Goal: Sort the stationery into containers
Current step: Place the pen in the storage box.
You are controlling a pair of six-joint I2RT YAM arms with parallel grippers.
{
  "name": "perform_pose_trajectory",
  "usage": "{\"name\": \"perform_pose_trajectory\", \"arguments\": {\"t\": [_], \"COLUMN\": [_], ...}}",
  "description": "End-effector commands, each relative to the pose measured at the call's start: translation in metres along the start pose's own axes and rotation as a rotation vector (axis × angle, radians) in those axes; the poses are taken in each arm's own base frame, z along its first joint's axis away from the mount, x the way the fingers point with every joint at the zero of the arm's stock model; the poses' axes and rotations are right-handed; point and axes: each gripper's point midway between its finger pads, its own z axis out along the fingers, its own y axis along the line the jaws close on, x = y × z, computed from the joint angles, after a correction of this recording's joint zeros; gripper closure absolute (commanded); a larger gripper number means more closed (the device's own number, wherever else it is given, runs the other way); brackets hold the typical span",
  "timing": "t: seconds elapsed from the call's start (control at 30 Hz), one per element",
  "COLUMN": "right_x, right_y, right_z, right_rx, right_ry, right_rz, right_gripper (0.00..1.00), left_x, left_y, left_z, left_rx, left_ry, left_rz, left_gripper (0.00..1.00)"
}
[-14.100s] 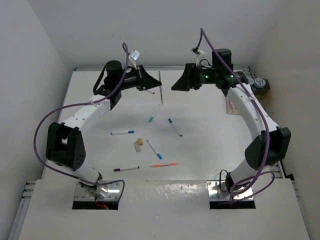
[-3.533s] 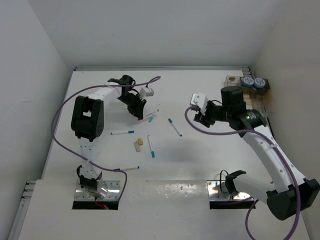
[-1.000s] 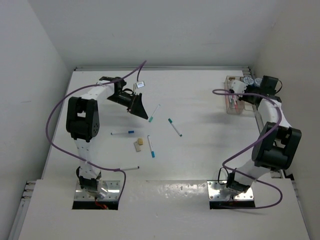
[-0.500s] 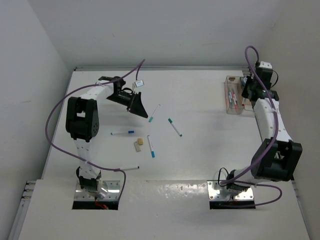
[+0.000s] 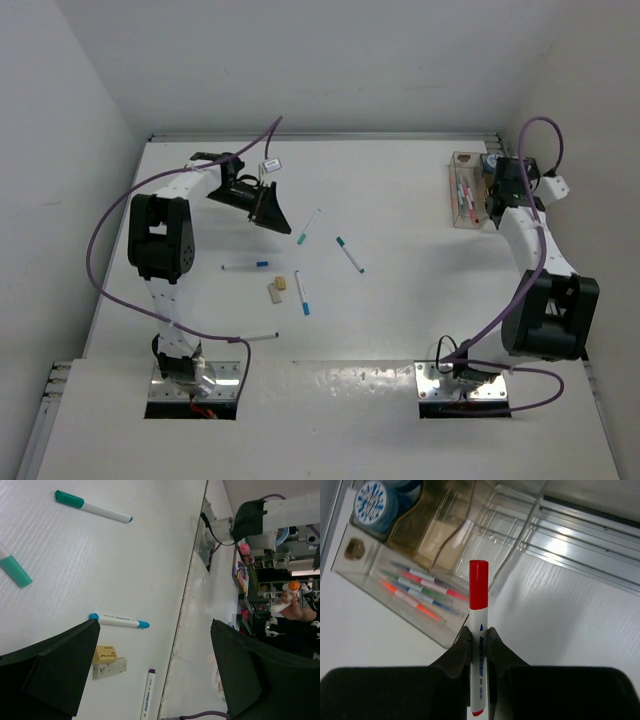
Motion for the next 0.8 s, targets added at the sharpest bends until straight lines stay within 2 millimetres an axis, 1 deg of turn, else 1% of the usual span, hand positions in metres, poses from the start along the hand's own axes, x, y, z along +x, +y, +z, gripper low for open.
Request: {"name": "perform_pose_trajectory", "arguments": {"t": [0.0,0.03,0.07,0.13,0.17,0.3,0.43,0.47,0.5,0.53,0.57,0.77], "right_x": [-0.03,-0.029,-0.032,-0.033,-0.035,-0.038,-0.042,-0.046,-0.042,-0.047,-0.043,-0.051], "right_y": [-0.004,-0.006,-0.013,-0.02,-0.027,-0.034,-0.03,-0.028,-0.028,-0.027,-0.027,-0.014], "right_z": [0.012,0.015,0.022,0.026,0.03,0.041,0.056,0.059,0.065,0.067,0.074,0.089], "right_rx": [0.058,0.066,0.096,0.116,0.129,0.114,0.082,0.072,0.078,0.073,0.081,0.067], "right_ry": [-0.111,-0.094,-0.087,-0.075,-0.077,-0.056,-0.029,-0.027,-0.015,-0.022,-0.011,-0.006], "right_rz": [0.238,0.257,0.288,0.323,0.343,0.366,0.38,0.391,0.383,0.385,0.378,0.359], "right_gripper": [1.0,1.0,1.0,1.0,1.0,1.0,1.0,1.0,1.0,1.0,1.0,1.0], "left_x": [-0.009,-0.008,-0.005,-0.004,-0.003,0.0,0.001,0.001,0.002,0.002,0.002,0.005], "left_y": [-0.019,-0.018,-0.017,-0.014,-0.013,-0.01,-0.007,-0.006,-0.007,-0.006,-0.005,-0.001], "left_z": [-0.012,-0.013,-0.014,-0.016,-0.018,-0.021,-0.023,-0.024,-0.024,-0.025,-0.025,-0.027], "left_rx": [0.015,0.013,0.012,0.009,0.008,0.002,-0.008,-0.01,-0.011,-0.015,-0.018,-0.02], "left_ry": [-0.044,-0.041,-0.037,-0.037,-0.036,-0.037,-0.036,-0.037,-0.034,-0.035,-0.035,-0.041], "left_rz": [0.062,0.059,0.045,0.046,0.044,0.034,0.028,0.028,0.03,0.027,0.029,0.017], "left_gripper": [0.0,0.0,0.0,0.0,0.0,0.0,0.0,0.0,0.0,0.0,0.0,0.0]}}
